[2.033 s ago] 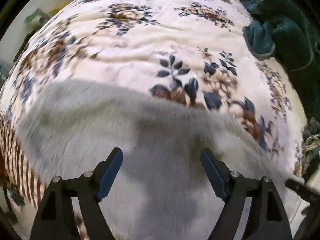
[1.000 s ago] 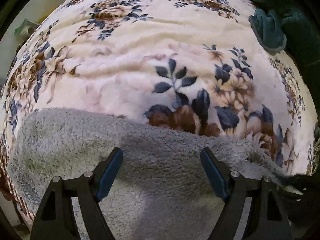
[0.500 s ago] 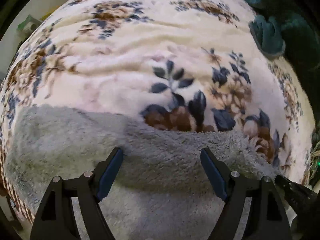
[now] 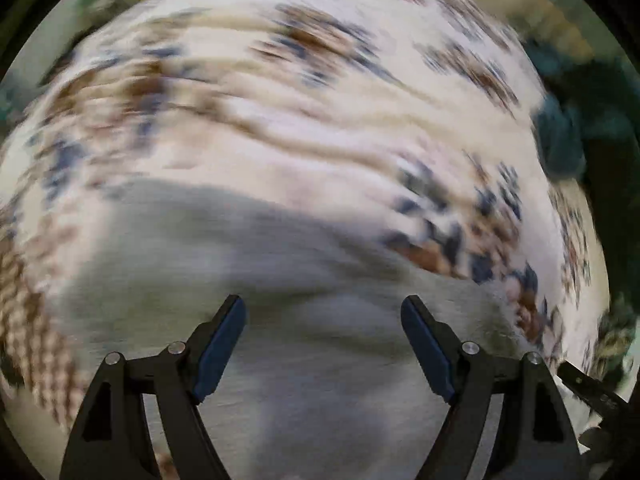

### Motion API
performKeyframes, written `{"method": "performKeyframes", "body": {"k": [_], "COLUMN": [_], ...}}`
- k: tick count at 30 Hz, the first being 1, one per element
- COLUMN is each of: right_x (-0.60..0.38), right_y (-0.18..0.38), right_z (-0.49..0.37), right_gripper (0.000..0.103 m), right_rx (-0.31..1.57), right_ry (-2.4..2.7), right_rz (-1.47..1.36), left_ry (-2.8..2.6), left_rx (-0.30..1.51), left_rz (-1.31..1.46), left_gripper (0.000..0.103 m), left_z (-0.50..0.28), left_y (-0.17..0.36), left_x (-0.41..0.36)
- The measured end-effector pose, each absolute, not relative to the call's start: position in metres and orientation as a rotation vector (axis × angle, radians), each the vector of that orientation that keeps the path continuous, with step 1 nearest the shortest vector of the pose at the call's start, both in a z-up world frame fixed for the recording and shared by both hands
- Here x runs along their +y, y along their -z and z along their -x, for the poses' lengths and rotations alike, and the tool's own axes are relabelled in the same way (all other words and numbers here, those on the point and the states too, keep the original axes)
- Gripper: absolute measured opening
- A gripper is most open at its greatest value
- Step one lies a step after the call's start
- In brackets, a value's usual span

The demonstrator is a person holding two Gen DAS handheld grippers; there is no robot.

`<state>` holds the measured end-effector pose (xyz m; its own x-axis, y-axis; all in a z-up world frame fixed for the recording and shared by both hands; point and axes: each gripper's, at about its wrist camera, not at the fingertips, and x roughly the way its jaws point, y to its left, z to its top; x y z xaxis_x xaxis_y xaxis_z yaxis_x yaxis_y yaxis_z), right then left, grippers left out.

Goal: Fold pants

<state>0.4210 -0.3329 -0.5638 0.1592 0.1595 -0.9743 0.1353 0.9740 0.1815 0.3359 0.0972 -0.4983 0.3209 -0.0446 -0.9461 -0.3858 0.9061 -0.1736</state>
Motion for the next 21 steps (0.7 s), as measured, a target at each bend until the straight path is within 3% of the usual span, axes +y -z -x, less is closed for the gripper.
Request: {"method": "performKeyframes", "body": {"k": [7, 9, 11, 14, 21], "right_x": [-0.217, -0.193, -0.176, -0.159, -0.156], "right_y": [0.559, 0.575, 0.593, 0.616, 0.633], "right_z": [-0.393, -0.387, -0.384, -0.377, -0.367], "right_gripper": [0.057, 0.057, 0.057, 0.057, 0.057], "right_rx": [1.464, 1.506, 1.546, 1.583, 1.595], "right_ry": [-0.187, -0.201, -0.193, -0.186, -0.136], "right_rz": [-0.248, -0.259, -0.259, -0.268, -0.289], "left_ry": [-0.463, -0.433, -0.411, -0.379, -0.368], "left_rx": [1.201, 1.178, 1.179, 1.134, 0.961], "left_rz": [0.598, 0.673, 0.725, 0.740, 0.773], "left_gripper": [0.076, 0.062, 0.026, 0.003, 0.000], "left_z": [-0.271, -0.263, -0.261, -0.260, -0.223], "left_y": [0.506, 0.518, 0.534, 0.538, 0.489], "left_x": [0.227, 0.245, 0.258, 0.260, 0.275]}}
